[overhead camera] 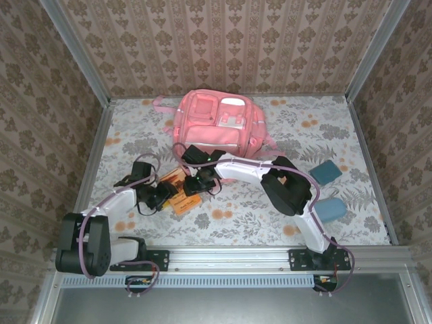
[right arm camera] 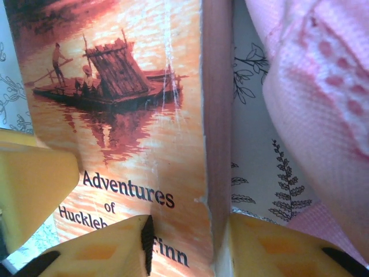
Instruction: Pack the student bag
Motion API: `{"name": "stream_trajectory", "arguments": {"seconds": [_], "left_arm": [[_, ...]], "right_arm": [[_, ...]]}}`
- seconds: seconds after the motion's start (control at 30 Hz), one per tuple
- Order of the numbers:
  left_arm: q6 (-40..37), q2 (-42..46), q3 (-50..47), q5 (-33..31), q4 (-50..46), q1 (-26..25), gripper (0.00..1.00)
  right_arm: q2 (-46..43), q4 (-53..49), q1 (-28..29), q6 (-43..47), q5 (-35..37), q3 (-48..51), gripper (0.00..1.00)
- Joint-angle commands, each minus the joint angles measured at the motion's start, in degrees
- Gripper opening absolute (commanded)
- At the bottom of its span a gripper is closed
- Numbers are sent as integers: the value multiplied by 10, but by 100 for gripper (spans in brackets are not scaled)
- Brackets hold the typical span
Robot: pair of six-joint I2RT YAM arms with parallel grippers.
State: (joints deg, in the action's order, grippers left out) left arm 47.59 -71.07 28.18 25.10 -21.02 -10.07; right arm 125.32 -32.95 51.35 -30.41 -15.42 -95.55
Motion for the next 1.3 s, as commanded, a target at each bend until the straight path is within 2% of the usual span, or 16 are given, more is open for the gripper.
{"name": "stream_trajectory", "arguments": {"seconds": [0.0,0.3,0.37,0.57,0.7,1.03,1.27], "left_arm": [[-4,-6,-5,-6,-9,0,47],[-4,4,2,-15,-22,1,49],[-5,13,8,-15,-30,3,54],[-33,64,51,15,-63,12,86],[-36,74,57,44,-54,12,95],[29,44,16,142,99,14,97],[63,27,11,88,60,13,99]], "right_arm": [[-32,0,1,-5,-43,-13,32],[-80,4,0,-20,-44,0,0],[-94,15,-2,-25,-46,11,0],[-136,80,-30,-56,-63,66,0],[-147,120,-59,-86,-92,99,0],[-154,167,-94,-121,-119,140,0],[-146,187,-111,-153,-109,152,0]]}}
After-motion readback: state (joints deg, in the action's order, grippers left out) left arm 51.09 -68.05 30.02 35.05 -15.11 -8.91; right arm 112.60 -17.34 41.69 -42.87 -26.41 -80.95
